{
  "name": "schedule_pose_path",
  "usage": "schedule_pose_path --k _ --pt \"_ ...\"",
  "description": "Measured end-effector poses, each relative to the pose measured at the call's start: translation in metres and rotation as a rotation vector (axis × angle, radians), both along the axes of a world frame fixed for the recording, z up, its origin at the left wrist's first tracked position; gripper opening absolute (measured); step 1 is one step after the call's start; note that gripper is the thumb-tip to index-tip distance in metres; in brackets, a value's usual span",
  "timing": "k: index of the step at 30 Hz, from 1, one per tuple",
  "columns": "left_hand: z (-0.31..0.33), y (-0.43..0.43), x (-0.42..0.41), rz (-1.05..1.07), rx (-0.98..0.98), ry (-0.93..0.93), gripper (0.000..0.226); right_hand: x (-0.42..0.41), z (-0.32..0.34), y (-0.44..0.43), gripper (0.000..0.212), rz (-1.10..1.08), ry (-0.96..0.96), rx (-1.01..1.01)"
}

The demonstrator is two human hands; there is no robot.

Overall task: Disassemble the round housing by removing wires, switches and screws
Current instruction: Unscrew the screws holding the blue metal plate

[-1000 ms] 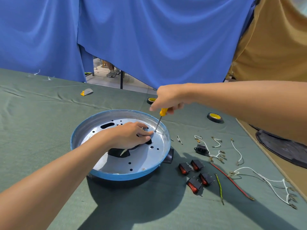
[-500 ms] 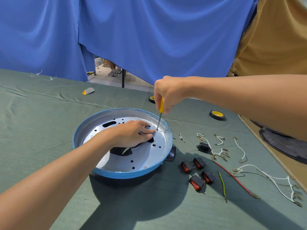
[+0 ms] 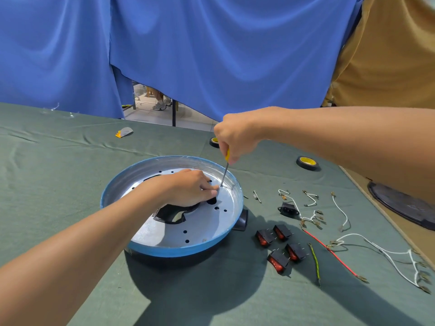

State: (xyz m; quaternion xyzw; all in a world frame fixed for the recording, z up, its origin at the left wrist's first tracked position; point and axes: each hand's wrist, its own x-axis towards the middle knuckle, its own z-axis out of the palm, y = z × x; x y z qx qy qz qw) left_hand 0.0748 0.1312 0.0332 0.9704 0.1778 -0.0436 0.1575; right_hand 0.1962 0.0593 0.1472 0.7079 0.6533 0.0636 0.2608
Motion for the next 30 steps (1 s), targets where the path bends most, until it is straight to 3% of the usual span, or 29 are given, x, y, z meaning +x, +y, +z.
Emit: schedule_pose_path --k 2,5,12,14,19,25,30 --pt "0.002 0.000 0.004 -0.006 0.015 0.002 0.050 0.002 -0.002 -0.002 0.020 0.106 -0.059 -0.004" --pt "0.001 0.001 0.005 0.007 0.045 0.030 0.050 0.004 -0.005 -0.002 0.019 0.101 -0.032 -0.006" --pt "-0.001 0.001 0.004 0.019 0.019 0.036 0.046 -0.001 -0.002 0.007 0.023 -0.221 0.516 0.184" --pt "0.000 0.000 0.002 0.007 0.019 0.039 0.044 -0.001 -0.004 0.006 0.024 -0.328 0.493 0.201" --pt "0.005 -0.002 0.004 0.013 0.026 0.068 0.047 0.000 0.005 0.006 0.027 -0.494 0.371 -0.019" --pt "0.007 -0.002 0.010 0.060 0.003 0.068 0.052 -0.005 0.009 -0.001 0.013 -0.084 0.061 0.039" --pt "0.009 -0.002 0.012 0.074 -0.018 0.076 0.053 -0.001 0.008 0.004 0.018 -0.061 0.206 0.031"
